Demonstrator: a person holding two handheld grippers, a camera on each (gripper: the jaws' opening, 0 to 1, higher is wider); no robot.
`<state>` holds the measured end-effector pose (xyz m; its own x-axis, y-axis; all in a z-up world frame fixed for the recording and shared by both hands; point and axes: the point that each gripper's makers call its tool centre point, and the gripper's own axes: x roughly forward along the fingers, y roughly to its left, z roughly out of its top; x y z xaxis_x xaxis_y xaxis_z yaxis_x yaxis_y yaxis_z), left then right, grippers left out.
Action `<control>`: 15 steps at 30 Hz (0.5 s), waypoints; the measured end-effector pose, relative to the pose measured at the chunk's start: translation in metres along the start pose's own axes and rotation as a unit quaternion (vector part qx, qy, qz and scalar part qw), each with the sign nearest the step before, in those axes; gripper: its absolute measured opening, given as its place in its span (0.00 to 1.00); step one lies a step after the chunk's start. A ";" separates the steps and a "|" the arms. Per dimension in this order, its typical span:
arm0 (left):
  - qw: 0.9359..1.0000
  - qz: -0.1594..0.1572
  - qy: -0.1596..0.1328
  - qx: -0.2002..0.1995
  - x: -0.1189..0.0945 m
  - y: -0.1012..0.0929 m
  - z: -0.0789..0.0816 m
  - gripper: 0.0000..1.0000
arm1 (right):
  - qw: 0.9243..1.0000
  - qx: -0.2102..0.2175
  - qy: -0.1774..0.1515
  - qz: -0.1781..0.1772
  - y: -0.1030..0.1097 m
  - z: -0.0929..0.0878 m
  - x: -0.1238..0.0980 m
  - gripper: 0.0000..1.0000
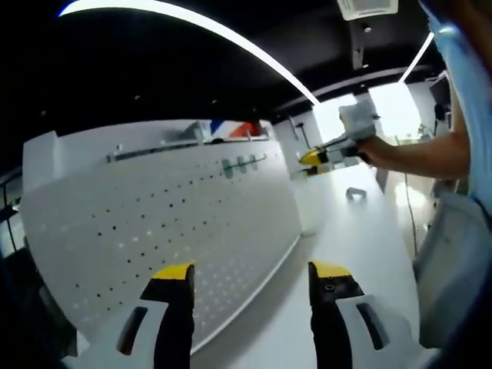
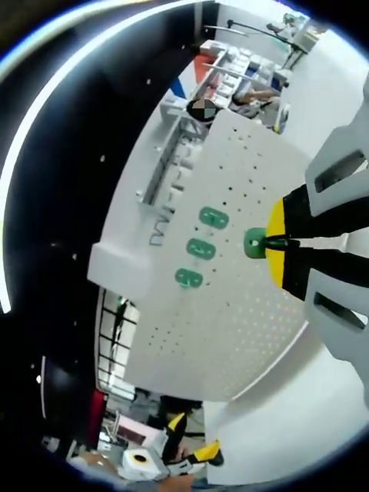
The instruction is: Insert the hook assembly into the mounting plate slot until the hook locks in place.
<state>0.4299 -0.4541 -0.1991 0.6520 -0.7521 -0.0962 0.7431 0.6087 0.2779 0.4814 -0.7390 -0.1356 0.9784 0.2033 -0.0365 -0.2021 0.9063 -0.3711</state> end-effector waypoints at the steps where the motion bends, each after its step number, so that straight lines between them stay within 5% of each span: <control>1: 1.000 0.001 0.000 0.000 0.000 0.000 0.000 0.61 | 1.000 0.000 -0.001 -0.002 -0.002 0.001 0.002 0.01; 15: 1.000 0.003 -0.002 0.000 0.000 0.006 0.001 0.67 | 1.000 0.005 -0.016 -0.011 -0.021 0.014 0.025 0.01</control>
<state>0.4344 -0.4506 -0.1967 0.6559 -0.7494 -0.0911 0.7393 0.6133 0.2779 0.5095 -0.7480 -0.1159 0.9807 0.1953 0.0014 -0.1816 0.9144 -0.3619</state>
